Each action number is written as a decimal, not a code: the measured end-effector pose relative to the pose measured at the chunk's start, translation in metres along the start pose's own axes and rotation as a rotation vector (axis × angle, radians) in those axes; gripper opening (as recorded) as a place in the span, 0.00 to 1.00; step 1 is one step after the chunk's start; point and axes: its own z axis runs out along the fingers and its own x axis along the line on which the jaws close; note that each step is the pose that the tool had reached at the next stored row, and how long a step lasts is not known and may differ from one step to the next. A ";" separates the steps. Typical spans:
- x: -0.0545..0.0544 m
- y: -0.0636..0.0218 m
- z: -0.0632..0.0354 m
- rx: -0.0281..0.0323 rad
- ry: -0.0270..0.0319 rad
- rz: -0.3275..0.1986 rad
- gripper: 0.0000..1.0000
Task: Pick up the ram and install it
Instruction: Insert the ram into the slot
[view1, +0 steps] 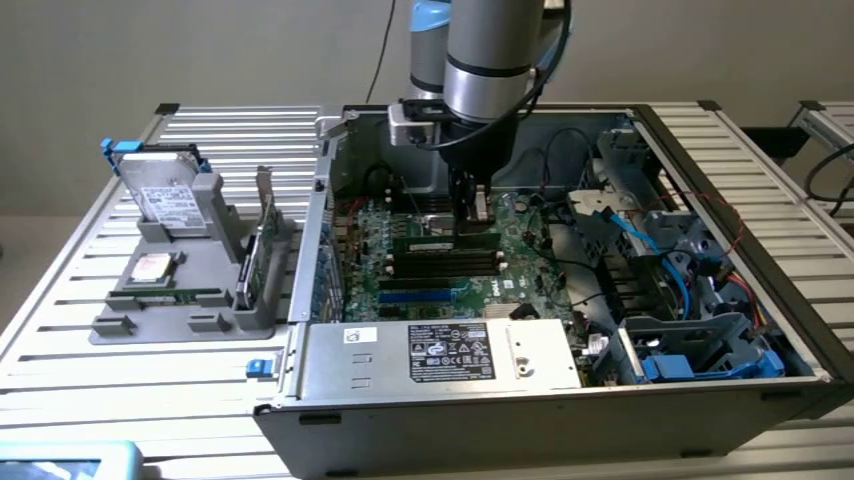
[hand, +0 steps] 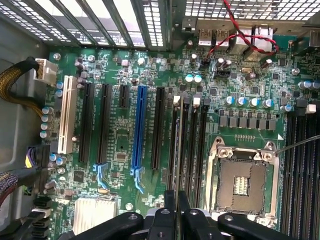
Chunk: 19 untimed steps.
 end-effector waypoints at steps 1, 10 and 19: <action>0.000 -0.0003 0.0007 0.0000 0.0004 0.000 0.13; 0.000 -0.0015 0.0082 -0.0003 0.0057 0.000 0.13; -0.002 -0.0016 0.0128 0.0053 0.0145 0.004 0.13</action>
